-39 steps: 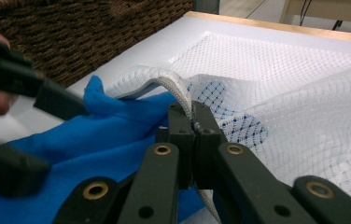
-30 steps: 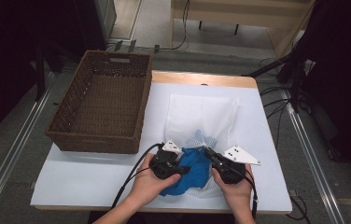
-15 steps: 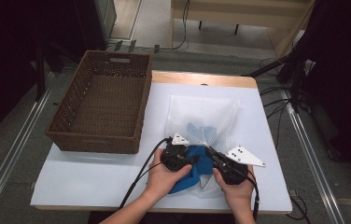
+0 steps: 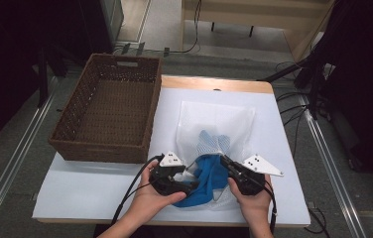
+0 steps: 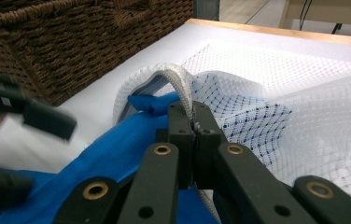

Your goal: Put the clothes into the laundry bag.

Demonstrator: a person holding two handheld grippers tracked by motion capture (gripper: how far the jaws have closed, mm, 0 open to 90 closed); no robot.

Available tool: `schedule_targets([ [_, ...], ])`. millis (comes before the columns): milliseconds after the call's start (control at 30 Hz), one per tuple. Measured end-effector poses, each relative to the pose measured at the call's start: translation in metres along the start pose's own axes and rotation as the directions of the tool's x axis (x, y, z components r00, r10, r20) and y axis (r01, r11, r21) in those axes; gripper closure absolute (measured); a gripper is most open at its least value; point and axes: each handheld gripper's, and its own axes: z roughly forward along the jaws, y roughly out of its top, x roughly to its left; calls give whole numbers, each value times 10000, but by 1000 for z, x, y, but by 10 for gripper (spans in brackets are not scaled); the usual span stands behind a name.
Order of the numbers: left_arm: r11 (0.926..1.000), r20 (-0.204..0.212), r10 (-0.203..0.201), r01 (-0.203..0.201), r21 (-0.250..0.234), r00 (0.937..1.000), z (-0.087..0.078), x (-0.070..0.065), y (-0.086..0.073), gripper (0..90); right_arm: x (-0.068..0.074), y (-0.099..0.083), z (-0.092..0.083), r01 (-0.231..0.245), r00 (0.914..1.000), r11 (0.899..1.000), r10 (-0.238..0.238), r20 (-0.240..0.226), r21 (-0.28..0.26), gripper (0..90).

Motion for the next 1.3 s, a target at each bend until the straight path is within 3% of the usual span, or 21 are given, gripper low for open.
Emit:
schedule_targets([
  [33,10000,0,0,0,0,10000,0,0,0,272,0,0,0,0,10000,10000,0,0,0,900],
  [67,9986,-297,-73,88,527,9995,10,2,-5,289,2,-1,1,46,10000,10000,-46,-22,54,900],
  [133,9982,-446,-68,95,600,9990,13,2,-6,370,4,-1,2,62,10000,9999,-61,-65,101,900],
  [200,9995,-854,-66,93,309,9963,14,0,-5,502,6,-1,3,140,9999,9998,-139,-73,111,900],
  [267,10000,-865,-63,66,37,9962,12,-2,-4,667,7,-2,4,163,9998,9998,-162,-132,124,900],
  [300,10000,-781,28,-30,-36,9969,11,-3,-2,667,7,-2,4,163,9998,9998,-162,-132,124,900],
  [400,9998,-372,-26,18,-212,9993,12,-7,5,827,7,-2,4,140,9997,9998,-138,-197,113,900],
  [533,9977,115,105,-97,-668,9999,19,-22,21,874,10,2,4,189,9994,9998,-190,-279,-46,900],
  [633,9940,263,190,-160,-1081,9995,23,-30,33,877,12,6,-1,173,9992,9995,-183,-365,-259,900],
  [700,9887,-102,386,-397,-1444,9992,26,-35,39,876,13,7,-2,142,9992,9993,-155,-377,-333,900],
  [767,9795,-1009,817,-986,-1756,9915,33,-38,42,875,13,10,-5,102,9988,9986,-126,-468,-512,900],
  [800,9803,-1188,717,-920,-1750,9903,37,-35,42,874,13,10,-6,-11,9986,9985,-18,-535,-542,900],
  [833,9859,-1201,429,-615,-1559,9918,43,-29,42,874,12,10,-6,-34,9985,9985,4,-557,-547,900],
  [900,9961,-1046,-299,210,-851,9941,62,-12,38,870,9,9,-6,-128,9984,9985,98,-549,-531,900],
  [967,9977,-872,-568,533,-415,9946,70,-4,33,814,5,6,-7,-110,9992,9990,93,-396,-436,900],
  [1033,9969,-755,-477,428,-659,9960,64,-5,32,686,3,6,-7,-110,9994,9990,95,-346,-426,900],
  [1067,9958,-607,-417,364,-845,9973,59,-7,32,686,2,5,-7,-118,9994,9991,105,-316,-416,900],
  [1100,9934,-225,-383,356,-1090,9990,51,-9,32,608,0,5,-7,-151,9995,9990,140,-280,-413,900],
  [1167,9896,117,-254,268,-1411,9996,36,-11,33,509,-2,4,-7,-182,9996,9991,173,-225,-390,900],
  [1300,9879,686,-203,306,-1520,9974,17,-12,28,393,-3,4,-6,-231,9996,9991,225,-178,-356,900],
])
